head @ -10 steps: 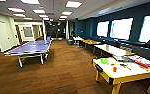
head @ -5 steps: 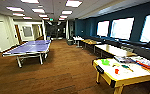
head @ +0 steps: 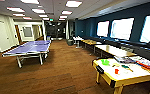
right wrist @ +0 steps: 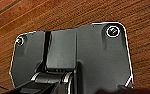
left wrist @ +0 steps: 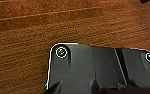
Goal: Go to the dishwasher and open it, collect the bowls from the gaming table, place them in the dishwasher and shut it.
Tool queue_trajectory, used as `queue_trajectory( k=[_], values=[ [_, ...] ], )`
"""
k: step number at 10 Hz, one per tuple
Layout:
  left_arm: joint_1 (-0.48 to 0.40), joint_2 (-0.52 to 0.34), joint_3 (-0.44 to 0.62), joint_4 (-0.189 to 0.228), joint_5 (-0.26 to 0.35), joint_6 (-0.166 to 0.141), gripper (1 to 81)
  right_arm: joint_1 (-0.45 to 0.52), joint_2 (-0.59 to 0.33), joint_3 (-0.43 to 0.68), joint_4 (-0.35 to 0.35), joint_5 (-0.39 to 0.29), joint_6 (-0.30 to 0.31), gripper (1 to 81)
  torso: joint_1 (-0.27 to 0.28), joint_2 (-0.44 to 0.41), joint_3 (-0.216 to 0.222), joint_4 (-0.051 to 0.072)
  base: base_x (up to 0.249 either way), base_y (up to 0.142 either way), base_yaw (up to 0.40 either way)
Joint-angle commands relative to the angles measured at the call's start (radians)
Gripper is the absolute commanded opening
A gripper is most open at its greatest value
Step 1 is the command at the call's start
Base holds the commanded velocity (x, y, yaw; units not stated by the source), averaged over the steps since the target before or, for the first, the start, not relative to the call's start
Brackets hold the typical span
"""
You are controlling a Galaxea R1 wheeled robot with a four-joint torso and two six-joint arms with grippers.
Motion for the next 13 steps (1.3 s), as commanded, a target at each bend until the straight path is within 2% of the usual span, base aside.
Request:
queue_trajectory(
  k=[1, 4, 13],
  values=[
    [-0.067, -0.009, -0.005, 0.002, 0.04, -0.002, 81.1, 0.063, 0.002, 0.0, -0.001, -0.047, 0.001, 81.1, 0.0, 0.0, 0.0, 0.0, 0.0, 0.0, 0.0],
    [-0.067, -0.016, -0.005, -0.001, 0.041, -0.002, 81.1, 0.063, 0.002, 0.0, -0.001, -0.047, 0.002, 81.1, 0.0, 0.0, 0.0, 0.0, 0.0, 0.0, -0.114],
    [-0.068, -0.012, -0.005, 0.0, 0.041, -0.002, 81.1, 0.063, 0.002, 0.0, -0.001, -0.047, 0.002, 81.1, 0.0, 0.0, 0.0, 0.0, 0.0, 0.0, -0.35]
  ],
)
